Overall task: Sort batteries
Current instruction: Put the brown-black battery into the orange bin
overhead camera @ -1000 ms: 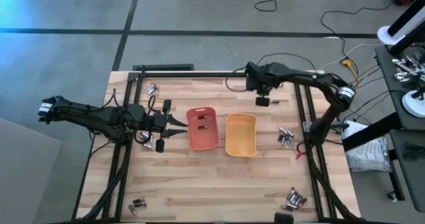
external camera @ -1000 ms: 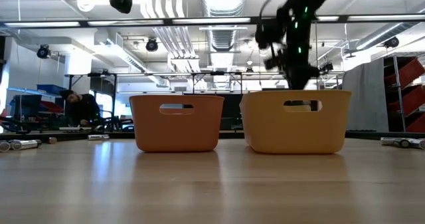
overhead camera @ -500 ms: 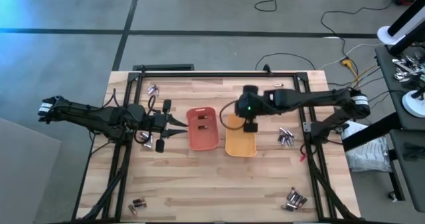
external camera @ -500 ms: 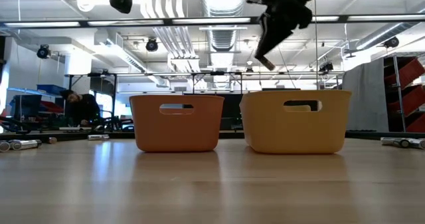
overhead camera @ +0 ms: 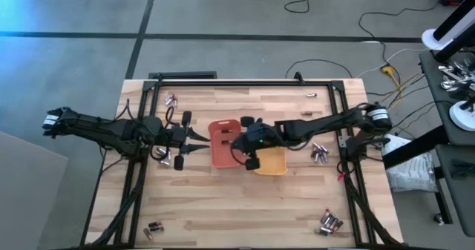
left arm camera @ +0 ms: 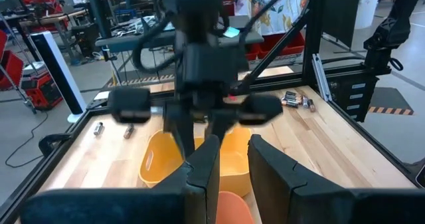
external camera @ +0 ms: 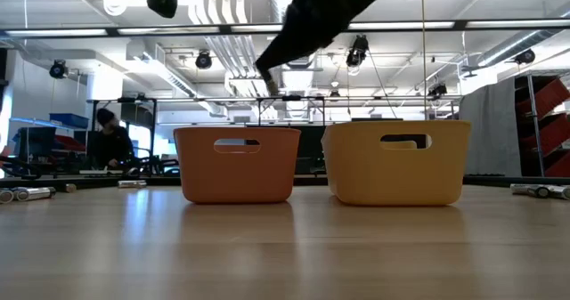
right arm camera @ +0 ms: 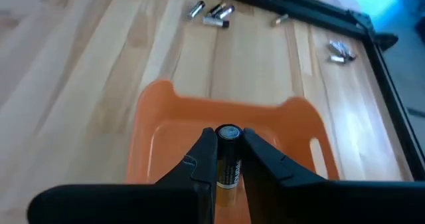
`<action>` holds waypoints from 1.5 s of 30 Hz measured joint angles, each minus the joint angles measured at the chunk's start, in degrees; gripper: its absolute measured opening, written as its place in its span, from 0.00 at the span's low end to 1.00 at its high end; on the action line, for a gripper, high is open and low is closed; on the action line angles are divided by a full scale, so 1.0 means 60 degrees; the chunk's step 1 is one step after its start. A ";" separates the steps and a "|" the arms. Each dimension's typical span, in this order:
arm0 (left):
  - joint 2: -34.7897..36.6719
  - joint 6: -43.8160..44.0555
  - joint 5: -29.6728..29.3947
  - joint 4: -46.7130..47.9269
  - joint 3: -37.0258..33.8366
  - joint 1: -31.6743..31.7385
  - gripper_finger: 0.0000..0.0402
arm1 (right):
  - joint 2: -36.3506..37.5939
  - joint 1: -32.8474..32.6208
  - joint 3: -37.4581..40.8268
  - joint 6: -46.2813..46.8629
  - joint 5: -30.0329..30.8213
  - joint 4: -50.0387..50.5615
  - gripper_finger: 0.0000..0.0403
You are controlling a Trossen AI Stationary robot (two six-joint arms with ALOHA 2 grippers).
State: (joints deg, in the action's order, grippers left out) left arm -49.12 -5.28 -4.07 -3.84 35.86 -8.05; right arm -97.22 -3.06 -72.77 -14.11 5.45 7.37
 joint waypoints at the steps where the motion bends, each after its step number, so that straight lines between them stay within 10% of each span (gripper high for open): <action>1: 0.0000 0.0000 -0.0002 0.0000 -0.0001 0.0001 0.15 | -0.0174 0.0045 -0.0006 0.0000 -0.0011 -0.0212 0.10; 45: 0.0003 0.0000 0.0002 0.0000 -0.0001 0.0000 0.15 | -0.2639 0.1231 -0.0018 0.1762 -0.0198 -0.1850 0.11</action>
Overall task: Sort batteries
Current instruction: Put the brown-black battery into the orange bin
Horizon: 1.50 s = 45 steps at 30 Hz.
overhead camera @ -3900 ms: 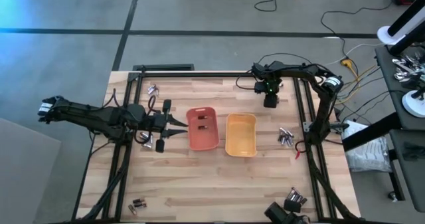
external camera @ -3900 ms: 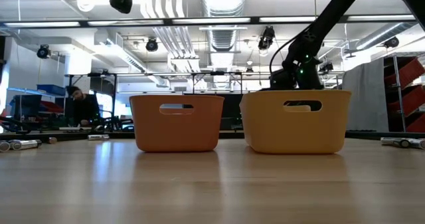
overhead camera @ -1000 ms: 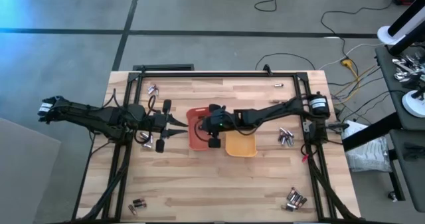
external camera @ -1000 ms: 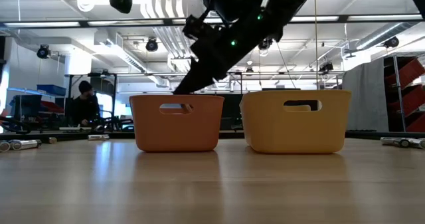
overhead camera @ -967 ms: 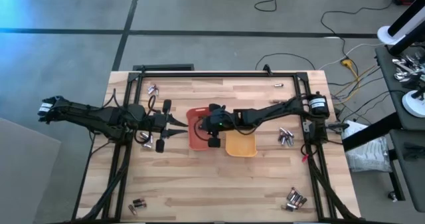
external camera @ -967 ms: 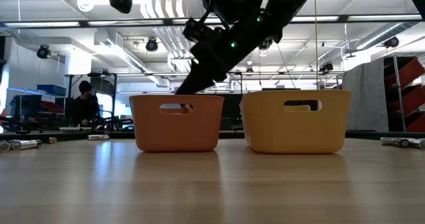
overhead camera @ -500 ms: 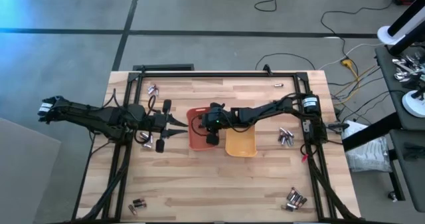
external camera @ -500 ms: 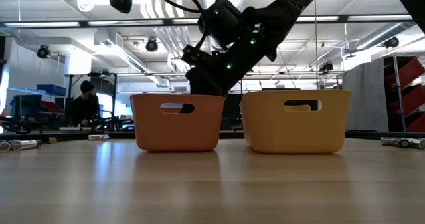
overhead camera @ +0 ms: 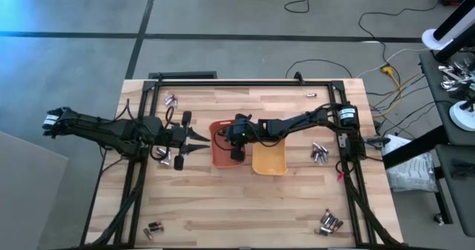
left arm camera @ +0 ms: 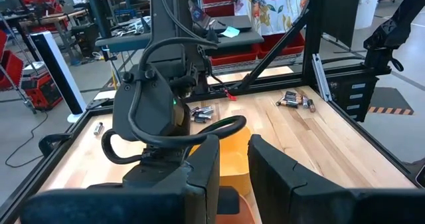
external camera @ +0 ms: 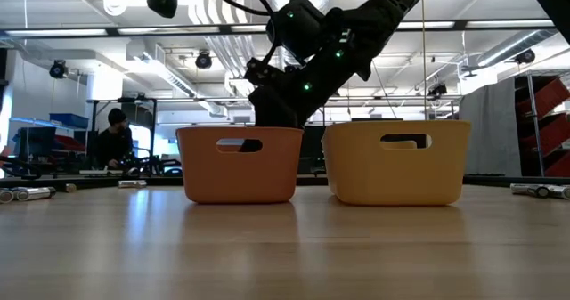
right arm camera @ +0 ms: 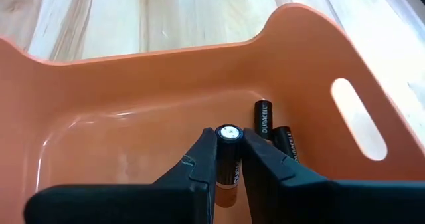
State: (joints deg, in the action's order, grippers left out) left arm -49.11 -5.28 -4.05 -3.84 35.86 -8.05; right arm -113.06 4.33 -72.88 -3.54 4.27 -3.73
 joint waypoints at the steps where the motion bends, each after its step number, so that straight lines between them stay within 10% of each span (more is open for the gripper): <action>1: -0.0003 0.0000 0.0000 -0.0003 0.0000 0.0003 0.15 | 0.0000 -0.0009 -0.0012 0.0016 -0.0003 0.0014 0.11; 24: 0.0009 0.0077 0.0004 -0.1985 0.0000 0.0001 0.15 | 0.0007 0.0015 -0.0361 0.0128 -0.0225 0.0057 0.11; 45: 0.1183 0.0487 0.0577 -0.0740 -0.0161 -0.0248 0.15 | -0.0412 0.0079 -0.0539 0.0470 -0.0307 -0.1345 0.10</action>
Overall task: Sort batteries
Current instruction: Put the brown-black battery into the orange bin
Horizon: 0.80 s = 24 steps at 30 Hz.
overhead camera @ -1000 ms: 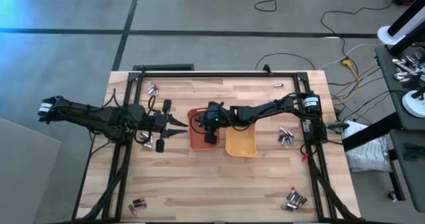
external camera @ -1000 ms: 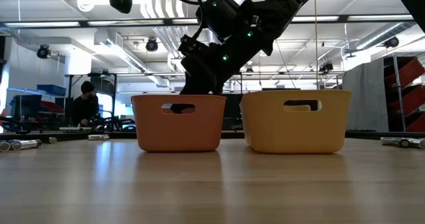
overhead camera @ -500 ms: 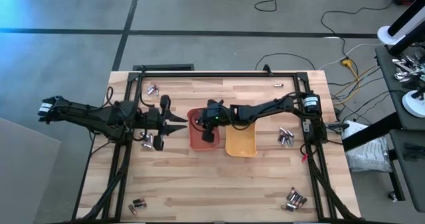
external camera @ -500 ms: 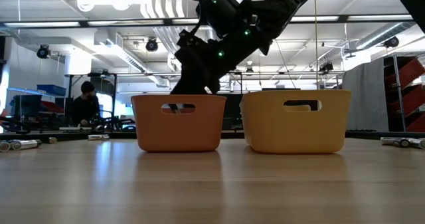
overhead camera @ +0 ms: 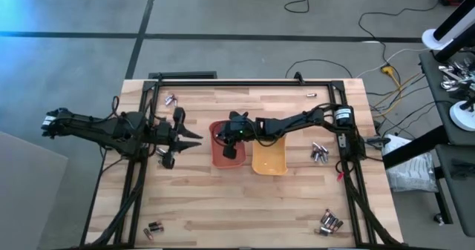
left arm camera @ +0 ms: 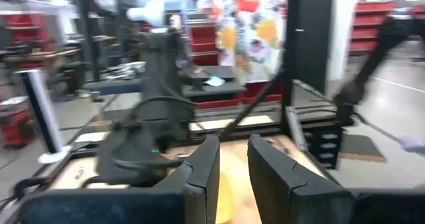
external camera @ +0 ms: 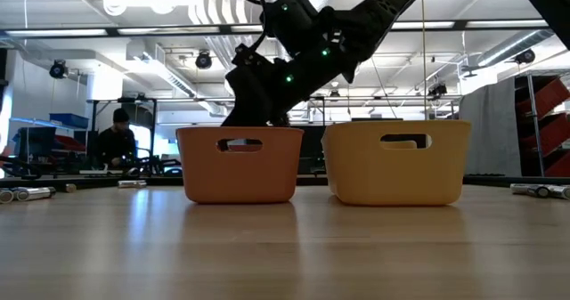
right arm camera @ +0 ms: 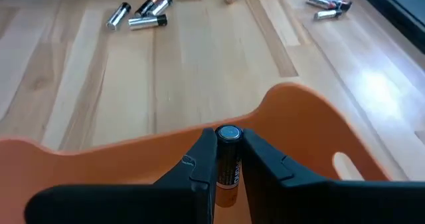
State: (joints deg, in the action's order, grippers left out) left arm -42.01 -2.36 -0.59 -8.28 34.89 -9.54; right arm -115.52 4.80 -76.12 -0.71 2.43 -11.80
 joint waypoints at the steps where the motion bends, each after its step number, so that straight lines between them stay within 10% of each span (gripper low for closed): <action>1: 0.0102 -0.0024 0.0042 0.0021 -0.0094 -0.0086 0.15 | 0.0000 0.0000 0.0000 -0.0016 -0.0050 0.0062 0.10; 24: 0.1420 -0.0920 -0.0165 -0.0378 -0.0974 -0.0316 0.15 | -0.0543 0.0076 -0.0055 0.0008 -0.0136 0.0571 0.11</action>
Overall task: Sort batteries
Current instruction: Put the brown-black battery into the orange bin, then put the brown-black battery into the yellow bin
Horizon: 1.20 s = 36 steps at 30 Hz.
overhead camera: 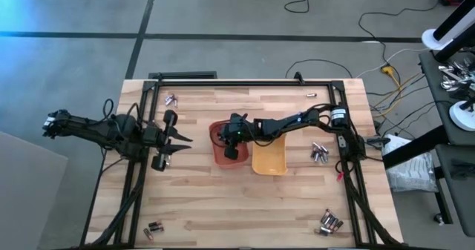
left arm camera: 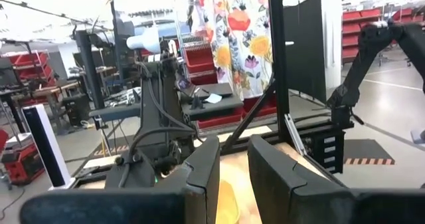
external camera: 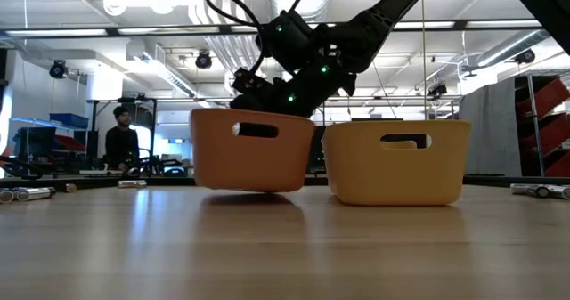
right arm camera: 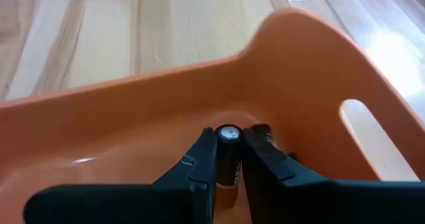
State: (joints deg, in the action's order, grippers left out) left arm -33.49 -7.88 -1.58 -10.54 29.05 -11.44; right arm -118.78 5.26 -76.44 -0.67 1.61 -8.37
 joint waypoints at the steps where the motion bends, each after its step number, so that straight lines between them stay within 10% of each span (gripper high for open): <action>1: -0.0007 -0.0004 0.0000 -0.0007 0.0009 0.0000 0.15 | -0.0003 -0.0003 0.0000 0.0003 -0.0029 0.0005 0.11; 12: -0.0030 0.0001 -0.0132 0.0207 0.0009 0.0000 0.15 | 0.0018 -0.0018 0.0000 -0.0128 -0.0092 0.0133 0.14; 24: -0.0518 0.0661 -0.3571 0.1123 -0.0220 0.0015 0.15 | 0.0135 -0.0127 -0.0156 -0.0004 -0.0116 0.0560 0.30; 36: -0.0996 0.2583 -0.3815 0.3447 -0.0158 0.0451 0.15 | 0.1272 -0.0738 -0.1142 -0.0287 -0.0212 0.3068 0.44</action>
State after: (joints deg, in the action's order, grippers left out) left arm -39.47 7.62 -24.48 10.14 28.10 -8.73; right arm -111.15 0.83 -83.30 -2.39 0.34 10.04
